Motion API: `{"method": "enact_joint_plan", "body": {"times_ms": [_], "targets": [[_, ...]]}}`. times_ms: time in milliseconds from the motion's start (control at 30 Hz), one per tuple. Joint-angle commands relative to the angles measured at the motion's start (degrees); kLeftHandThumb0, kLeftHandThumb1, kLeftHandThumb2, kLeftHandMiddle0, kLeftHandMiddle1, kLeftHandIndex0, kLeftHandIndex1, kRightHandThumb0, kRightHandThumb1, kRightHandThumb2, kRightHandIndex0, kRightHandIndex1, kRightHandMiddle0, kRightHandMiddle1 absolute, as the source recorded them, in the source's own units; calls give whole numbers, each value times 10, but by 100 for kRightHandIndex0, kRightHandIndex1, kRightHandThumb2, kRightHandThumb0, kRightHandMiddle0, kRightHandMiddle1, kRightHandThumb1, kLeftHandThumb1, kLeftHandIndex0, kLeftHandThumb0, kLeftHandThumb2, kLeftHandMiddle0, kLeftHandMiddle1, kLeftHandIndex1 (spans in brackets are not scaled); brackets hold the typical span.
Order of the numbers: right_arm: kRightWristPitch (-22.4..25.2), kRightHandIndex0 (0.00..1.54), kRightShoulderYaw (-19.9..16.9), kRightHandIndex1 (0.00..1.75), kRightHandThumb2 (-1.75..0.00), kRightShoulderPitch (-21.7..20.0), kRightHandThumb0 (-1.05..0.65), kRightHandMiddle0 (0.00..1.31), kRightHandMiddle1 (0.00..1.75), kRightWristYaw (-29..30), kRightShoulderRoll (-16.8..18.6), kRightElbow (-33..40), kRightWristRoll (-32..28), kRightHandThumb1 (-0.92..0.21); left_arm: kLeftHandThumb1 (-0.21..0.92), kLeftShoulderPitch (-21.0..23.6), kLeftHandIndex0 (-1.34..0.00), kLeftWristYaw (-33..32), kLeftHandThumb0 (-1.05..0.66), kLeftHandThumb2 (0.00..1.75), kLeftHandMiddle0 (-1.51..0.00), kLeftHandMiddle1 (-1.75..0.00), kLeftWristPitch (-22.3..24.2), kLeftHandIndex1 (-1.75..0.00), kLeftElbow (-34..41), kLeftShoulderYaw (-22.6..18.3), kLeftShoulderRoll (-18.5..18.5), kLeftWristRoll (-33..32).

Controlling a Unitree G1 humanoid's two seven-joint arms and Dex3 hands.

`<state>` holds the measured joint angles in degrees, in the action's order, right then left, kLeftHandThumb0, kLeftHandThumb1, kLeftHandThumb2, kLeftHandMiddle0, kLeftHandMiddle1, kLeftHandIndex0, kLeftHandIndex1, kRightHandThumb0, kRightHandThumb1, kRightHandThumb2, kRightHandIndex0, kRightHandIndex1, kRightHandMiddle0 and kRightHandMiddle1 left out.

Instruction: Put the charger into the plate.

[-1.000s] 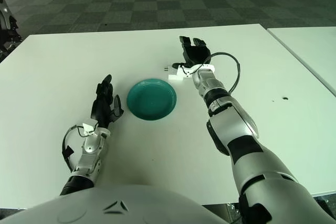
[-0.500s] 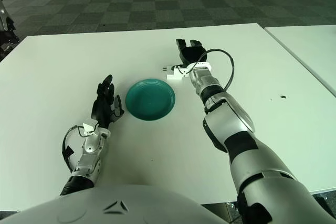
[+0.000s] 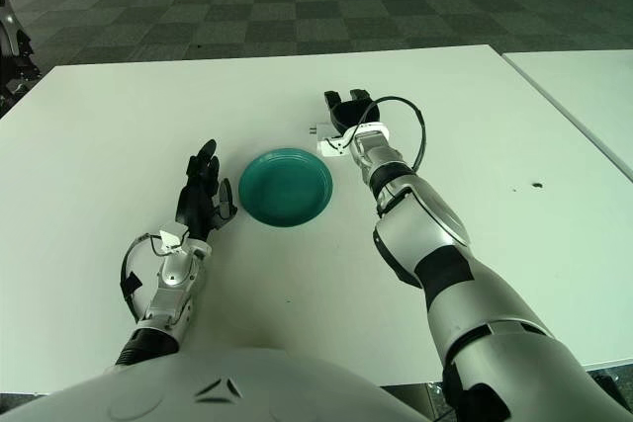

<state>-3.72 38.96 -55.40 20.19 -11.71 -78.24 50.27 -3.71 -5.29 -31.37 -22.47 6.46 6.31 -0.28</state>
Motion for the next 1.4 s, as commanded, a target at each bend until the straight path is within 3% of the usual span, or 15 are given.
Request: {"method": "enact_joint_plan", "body": {"times_ms": [0, 733, 1367], "targets": [[4, 10, 7, 0, -61, 4, -101, 0, 10, -7, 0, -3, 4, -92, 92, -39, 0, 3, -83, 96, -16, 0, 1, -40, -35, 5, 23, -1], [0, 9, 45, 0, -58, 33, -92, 0, 0, -54, 5, -13, 15, -92, 92, -42, 0, 6, -85, 92, -9, 0, 9, -32, -29, 12, 27, -3], [-7, 14, 43, 1, -54, 50, -89, 0, 0, -113, 4, -19, 10, -92, 92, -48, 0, -23, -79, 87, -15, -1, 1, -56, -25, 16, 47, 0]]}}
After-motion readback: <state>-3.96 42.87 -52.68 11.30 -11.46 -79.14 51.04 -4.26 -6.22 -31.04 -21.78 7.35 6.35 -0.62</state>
